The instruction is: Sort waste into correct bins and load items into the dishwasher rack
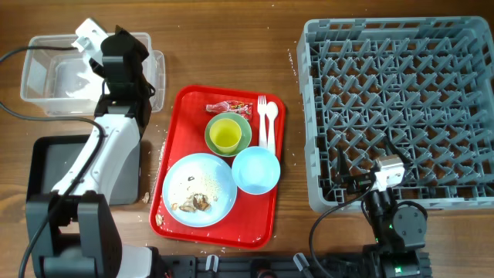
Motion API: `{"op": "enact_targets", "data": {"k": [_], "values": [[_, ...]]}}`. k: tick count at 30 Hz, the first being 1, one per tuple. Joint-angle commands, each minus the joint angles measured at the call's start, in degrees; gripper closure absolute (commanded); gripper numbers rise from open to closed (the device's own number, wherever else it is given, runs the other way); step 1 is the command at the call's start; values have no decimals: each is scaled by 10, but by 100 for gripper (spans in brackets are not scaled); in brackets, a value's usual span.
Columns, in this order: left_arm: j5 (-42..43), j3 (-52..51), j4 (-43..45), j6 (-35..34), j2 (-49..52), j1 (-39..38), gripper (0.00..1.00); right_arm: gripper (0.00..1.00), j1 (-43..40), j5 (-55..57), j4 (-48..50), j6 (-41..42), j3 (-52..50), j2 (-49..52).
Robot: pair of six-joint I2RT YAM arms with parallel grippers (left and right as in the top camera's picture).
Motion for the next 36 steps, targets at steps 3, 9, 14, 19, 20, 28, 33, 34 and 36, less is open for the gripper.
{"op": "enact_targets", "data": {"k": [3,9,14,19,20,28,33,34,36], "values": [[116,3,-72,45,-62,0,32,0,-3,-1,1,-5,-1,-5],[332,3,-150,44,-112,-61,32,0,-3,-1,1,-5,-1,-5],[329,71,-336,39,-61,-97,33,0,-3,-1,1,-5,-1,-5],[374,247,-573,74,29,-98,21,0,-3,-1,1,-5,-1,-5],[381,261,-583,75,39,-98,20,0,-3,-1,1,-5,-1,-5],[395,270,-630,73,137,-99,14,0,-3,-1,1,-5,-1,-5],[395,270,-605,73,200,-99,14,0,-3,-1,1,-5,-1,-5],[395,270,-603,70,210,-99,14,0,-3,-1,1,-5,-1,-5],[395,270,-602,66,230,-104,16,0,-3,-1,1,-5,-1,-5]]}}
